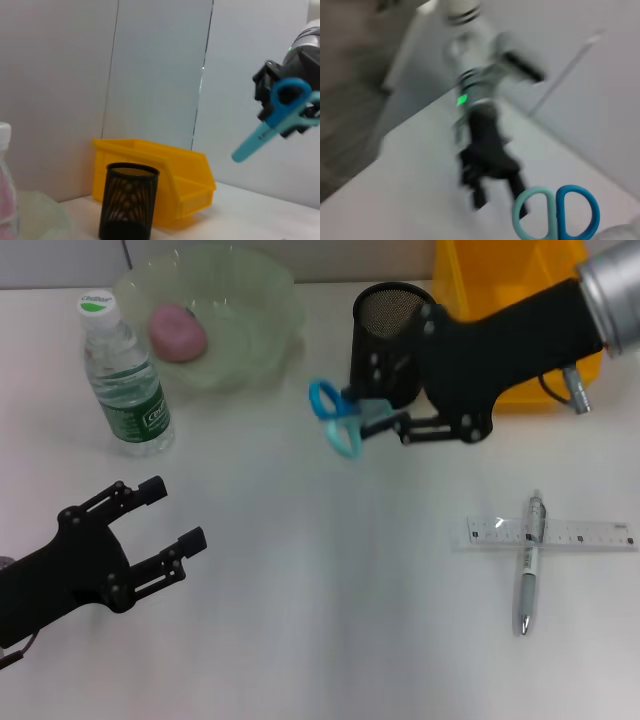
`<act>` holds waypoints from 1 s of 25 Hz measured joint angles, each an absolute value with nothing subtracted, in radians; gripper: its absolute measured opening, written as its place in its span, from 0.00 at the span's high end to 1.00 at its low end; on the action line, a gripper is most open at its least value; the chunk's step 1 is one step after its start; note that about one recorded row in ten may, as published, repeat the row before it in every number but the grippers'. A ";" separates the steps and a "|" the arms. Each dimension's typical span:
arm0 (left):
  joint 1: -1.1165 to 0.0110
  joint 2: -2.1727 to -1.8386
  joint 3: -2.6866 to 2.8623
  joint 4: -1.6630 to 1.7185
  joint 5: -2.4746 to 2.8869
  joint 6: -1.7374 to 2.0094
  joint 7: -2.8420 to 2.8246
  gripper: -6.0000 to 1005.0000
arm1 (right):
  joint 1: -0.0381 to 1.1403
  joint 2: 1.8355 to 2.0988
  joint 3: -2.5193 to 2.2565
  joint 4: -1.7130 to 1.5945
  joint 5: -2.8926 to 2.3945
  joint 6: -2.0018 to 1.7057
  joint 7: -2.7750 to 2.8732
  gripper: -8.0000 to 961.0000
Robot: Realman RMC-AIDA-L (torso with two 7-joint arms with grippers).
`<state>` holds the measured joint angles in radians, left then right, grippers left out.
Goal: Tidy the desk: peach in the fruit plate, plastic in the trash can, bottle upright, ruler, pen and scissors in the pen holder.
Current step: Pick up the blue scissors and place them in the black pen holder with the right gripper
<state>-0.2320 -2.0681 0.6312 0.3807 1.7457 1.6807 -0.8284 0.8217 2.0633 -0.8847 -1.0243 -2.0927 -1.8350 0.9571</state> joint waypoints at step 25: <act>-0.242 -2.069 0.647 0.334 1.756 1.727 -0.766 0.22 | 0.719 2.077 -0.829 -0.737 -1.723 -1.384 1.310 0.71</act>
<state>-0.2417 -2.0689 0.6474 0.3335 1.7558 1.7273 -0.7659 0.7191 2.0771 -0.8293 -0.7371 -1.7225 -1.3842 1.3101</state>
